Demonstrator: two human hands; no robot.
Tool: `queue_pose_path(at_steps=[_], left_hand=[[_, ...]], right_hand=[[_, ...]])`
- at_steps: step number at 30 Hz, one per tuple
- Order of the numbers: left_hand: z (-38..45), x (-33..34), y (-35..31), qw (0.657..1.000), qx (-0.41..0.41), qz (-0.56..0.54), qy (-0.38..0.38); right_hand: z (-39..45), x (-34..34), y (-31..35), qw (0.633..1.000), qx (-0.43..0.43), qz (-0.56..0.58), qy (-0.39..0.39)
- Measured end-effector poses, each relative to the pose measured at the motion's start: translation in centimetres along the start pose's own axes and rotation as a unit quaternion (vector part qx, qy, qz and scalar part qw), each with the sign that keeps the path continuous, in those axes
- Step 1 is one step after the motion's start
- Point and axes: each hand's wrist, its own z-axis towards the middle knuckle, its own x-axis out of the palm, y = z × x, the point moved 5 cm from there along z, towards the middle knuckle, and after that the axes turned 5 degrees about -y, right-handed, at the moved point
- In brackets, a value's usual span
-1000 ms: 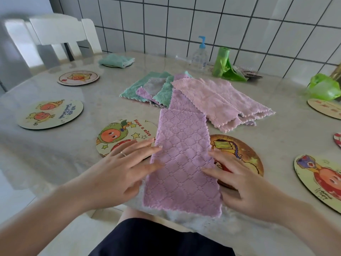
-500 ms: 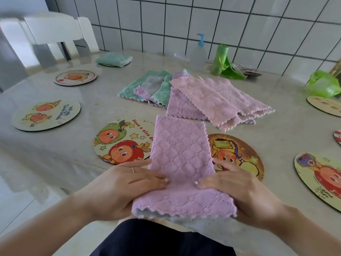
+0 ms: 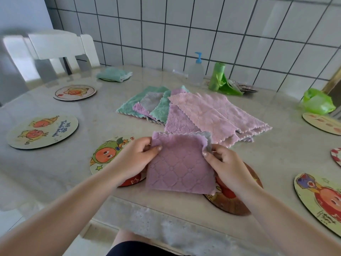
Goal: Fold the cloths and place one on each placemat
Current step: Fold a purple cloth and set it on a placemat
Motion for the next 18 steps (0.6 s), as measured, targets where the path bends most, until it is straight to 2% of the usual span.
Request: queue_pose_path(at_steps=[4, 9, 11, 14, 18], left_hand=[[1.6, 0.6, 0.2, 0.997, -0.039, -0.062, 0.008], [1.6, 0.5, 0.4, 0.996, -0.055, -0.066, 0.028], [1.3, 0.6, 0.2, 0.997, -0.038, -0.045, 0.055], [1.2, 0.6, 0.1, 0.997, -0.030, -0.018, 0.069], [1.6, 0.8, 0.8, 0.996, -0.032, 0.032, 0.074]], right_hand=[[1.9, 0.2, -0.9, 1.000, 0.016, -0.022, -0.013], [2.5, 0.2, -1.1, 0.998, 0.037, -0.047, 0.004], [2.2, 0.5, -0.8, 0.998, 0.002, -0.042, 0.037], [2.1, 1.0, -1.0, 0.991, -0.040, -0.096, 0.086], [2.4, 1.1, -1.1, 0.987, -0.017, -0.136, 0.088]])
